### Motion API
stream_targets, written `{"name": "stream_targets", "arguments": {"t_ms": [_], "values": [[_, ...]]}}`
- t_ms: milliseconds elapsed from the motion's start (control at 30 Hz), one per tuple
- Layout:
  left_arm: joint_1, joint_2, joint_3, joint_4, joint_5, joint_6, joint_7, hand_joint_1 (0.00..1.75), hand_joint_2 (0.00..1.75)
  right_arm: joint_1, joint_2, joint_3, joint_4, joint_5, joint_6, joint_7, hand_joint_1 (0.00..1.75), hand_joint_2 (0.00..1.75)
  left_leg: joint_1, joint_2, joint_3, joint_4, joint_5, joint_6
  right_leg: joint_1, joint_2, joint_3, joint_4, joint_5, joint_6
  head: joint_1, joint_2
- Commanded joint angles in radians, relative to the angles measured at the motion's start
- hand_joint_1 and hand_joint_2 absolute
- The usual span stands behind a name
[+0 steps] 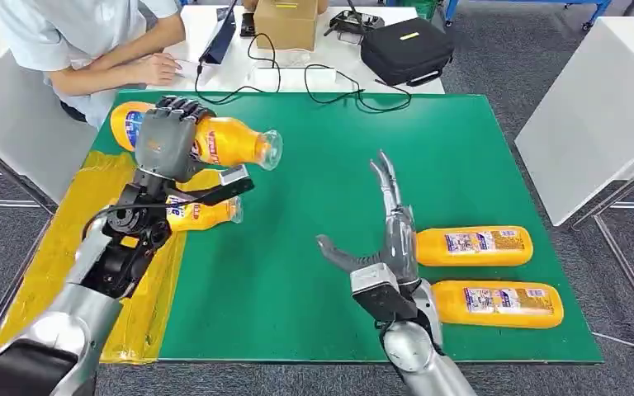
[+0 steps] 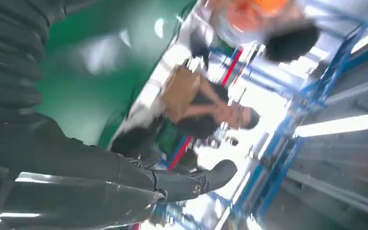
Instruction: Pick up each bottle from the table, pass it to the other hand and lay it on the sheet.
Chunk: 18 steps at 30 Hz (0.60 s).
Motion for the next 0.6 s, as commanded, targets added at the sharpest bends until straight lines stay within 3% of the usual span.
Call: {"name": "stream_targets", "arguments": {"t_ms": [33, 133, 500, 533, 600], "values": [[-0.393, 0.066, -0.134, 0.57, -0.137, -0.216, 0.001, 1.75, 1.75, -0.024, -0.066, -0.112, -0.108, 0.182, 0.124, 0.148, 0.0, 1.75, 0.001, -0.002, 0.0, 0.002, 0.0, 0.0, 0.001, -0.004, 0.001, 0.002, -0.001, -0.001, 0.0, 0.0], [-0.439, 0.079, -0.141, 0.647, -0.147, -0.322, -0.001, 1.75, 1.75, -0.006, -0.075, -0.136, -0.149, 0.229, 0.179, 0.196, 0.0, 1.75, 0.001, -0.001, 0.004, 0.002, -0.002, 0.0, 0.002, -0.003, 0.005, 0.002, -0.002, -0.003, 0.001, 0.0], [-0.439, 0.072, -0.143, 0.653, -0.147, -0.334, 0.001, 1.75, 1.75, 0.0, -0.076, -0.142, -0.16, 0.231, 0.186, 0.199, 0.0, 1.75, 0.001, 0.0, 0.003, 0.001, 0.0, 0.0, 0.002, -0.002, 0.004, 0.001, 0.0, -0.003, 0.0, 0.0], [-0.483, 0.045, -0.096, 0.746, -0.105, -0.586, 0.071, 1.75, 1.75, 0.011, -0.078, -0.153, -0.16, 0.239, 0.192, 0.204, 0.0, 1.75, 0.001, 0.0, 0.002, 0.001, 0.0, 0.0, 0.001, -0.002, 0.003, 0.001, 0.001, -0.003, 0.0, 0.0], [-0.481, 0.047, -0.079, 0.756, -0.089, -0.606, 0.067, 1.75, 1.75, 0.017, -0.082, -0.162, -0.158, 0.236, 0.197, 0.2, 0.0, 1.75, 0.002, -0.001, 0.002, 0.002, 0.0, 0.0, 0.002, -0.003, 0.004, 0.002, 0.0, -0.003, 0.0, 0.0]]}}
